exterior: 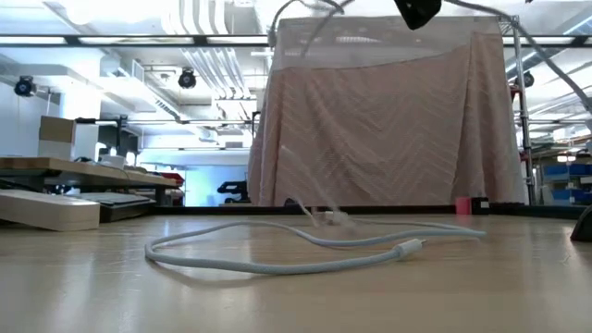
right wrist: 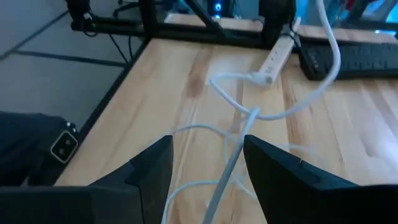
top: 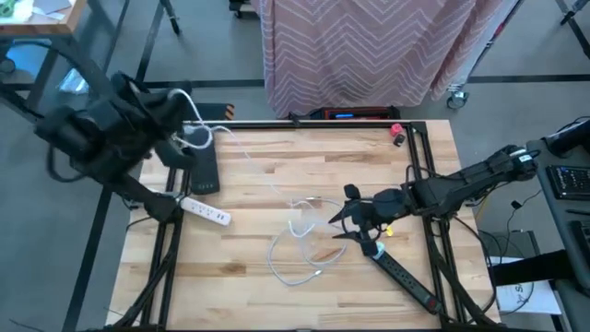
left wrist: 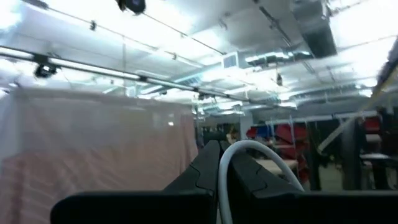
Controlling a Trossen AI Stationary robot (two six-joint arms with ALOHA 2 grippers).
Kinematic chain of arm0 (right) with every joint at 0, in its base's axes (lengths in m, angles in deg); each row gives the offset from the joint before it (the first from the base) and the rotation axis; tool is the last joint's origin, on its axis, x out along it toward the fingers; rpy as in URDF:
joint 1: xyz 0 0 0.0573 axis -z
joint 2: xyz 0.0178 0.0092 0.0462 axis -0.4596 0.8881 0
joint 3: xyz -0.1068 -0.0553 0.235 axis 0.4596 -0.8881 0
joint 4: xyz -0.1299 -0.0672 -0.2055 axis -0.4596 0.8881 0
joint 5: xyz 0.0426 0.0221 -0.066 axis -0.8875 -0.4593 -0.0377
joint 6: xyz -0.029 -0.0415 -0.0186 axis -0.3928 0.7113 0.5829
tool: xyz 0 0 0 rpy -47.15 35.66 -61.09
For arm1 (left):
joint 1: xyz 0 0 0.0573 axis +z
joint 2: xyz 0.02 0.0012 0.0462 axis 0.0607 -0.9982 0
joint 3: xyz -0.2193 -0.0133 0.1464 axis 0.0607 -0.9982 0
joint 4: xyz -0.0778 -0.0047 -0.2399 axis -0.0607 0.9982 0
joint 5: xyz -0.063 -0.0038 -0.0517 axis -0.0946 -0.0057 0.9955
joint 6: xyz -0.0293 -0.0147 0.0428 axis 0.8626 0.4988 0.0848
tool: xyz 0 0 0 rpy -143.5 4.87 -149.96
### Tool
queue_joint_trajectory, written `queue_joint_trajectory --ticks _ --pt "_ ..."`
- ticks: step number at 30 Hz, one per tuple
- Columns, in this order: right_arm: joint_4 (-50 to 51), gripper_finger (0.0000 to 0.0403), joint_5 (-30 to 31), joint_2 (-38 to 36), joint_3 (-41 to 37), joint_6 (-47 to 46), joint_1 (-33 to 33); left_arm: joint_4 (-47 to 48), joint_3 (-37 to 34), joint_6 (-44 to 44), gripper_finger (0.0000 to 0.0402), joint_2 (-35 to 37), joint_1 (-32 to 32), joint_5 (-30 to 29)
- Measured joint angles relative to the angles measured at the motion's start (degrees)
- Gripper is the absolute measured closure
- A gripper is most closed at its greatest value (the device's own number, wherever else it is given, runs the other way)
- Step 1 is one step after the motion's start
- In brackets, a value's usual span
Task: Insert USB
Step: Insert the white USB cable into the pink charger adapter
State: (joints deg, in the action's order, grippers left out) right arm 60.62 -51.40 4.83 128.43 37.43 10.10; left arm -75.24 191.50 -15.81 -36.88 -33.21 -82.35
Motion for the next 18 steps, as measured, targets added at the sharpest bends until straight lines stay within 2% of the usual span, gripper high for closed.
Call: queue_joint_trajectory --ticks 5,10,15,18 --pt "0.0 0.0214 0.1 -0.6 0.1 1.9 -0.2 -0.4 10.4 -5.1 0.0401 -2.8 0.1 -0.6" --pt "2.3 0.0217 0.1 -2.4 0.7 3.9 -1.0 -0.3 18.2 -10.0 0.0401 -5.2 0.2 -4.6" --pt "5.4 0.0215 0.1 -4.0 0.8 3.0 -1.3 -0.3 22.7 -14.0 0.0401 -6.0 0.4 -11.1" --pt "7.3 0.0217 0.1 -3.9 0.8 2.3 -1.3 -0.4 23.2 -14.6 0.0401 -5.9 0.6 -12.6"
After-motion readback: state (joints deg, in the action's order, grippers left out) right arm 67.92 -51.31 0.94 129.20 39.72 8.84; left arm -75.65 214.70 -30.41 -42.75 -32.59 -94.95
